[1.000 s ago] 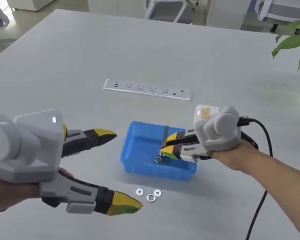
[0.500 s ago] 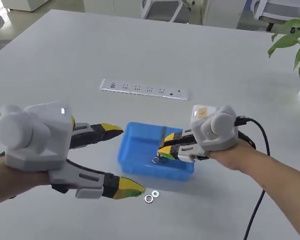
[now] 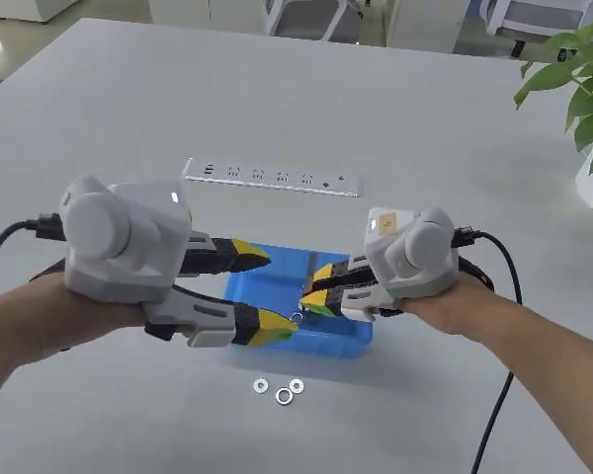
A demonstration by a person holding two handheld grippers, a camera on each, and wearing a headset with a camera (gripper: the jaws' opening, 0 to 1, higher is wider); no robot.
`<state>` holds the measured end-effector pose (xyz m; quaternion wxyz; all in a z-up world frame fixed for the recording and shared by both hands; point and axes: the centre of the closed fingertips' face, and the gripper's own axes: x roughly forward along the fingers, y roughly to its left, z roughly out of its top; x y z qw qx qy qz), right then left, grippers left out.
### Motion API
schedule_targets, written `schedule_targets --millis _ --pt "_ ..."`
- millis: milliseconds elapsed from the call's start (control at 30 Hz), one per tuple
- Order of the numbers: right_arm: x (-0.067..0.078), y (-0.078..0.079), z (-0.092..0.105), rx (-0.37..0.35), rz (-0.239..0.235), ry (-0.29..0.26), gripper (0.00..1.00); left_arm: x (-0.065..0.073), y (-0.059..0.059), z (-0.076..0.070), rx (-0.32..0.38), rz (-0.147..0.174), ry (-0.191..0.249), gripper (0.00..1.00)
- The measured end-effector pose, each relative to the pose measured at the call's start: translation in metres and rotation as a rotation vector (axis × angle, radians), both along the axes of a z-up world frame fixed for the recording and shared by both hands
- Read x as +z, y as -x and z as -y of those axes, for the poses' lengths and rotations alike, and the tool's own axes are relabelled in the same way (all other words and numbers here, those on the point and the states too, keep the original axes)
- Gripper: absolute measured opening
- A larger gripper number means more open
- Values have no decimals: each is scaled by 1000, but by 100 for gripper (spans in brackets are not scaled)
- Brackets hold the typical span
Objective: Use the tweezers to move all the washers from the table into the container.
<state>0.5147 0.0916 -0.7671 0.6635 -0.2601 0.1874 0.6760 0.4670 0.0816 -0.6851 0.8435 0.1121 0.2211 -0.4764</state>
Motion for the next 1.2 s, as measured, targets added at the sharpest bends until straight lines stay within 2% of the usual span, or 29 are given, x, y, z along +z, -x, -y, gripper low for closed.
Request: schedule_targets --millis 267,500,667,767,967,1200 --pt "0 0 0 14 5 1 9 -2 -18 7 -23 4 -2 43" --pt "0 1 2 32 18 7 9 -6 -35 11 -50 31 -43 30" --pt "0 2 2 50 30 16 9 -4 -43 18 -93 51 -51 22" --pt "0 2 2 59 35 21 9 -5 -45 22 -116 57 -67 16" --pt "-1 2 2 76 47 34 9 -9 -42 24 -158 51 -91 8" --pt "-1 3 2 85 56 48 10 -8 -41 25 -176 72 -108 6"
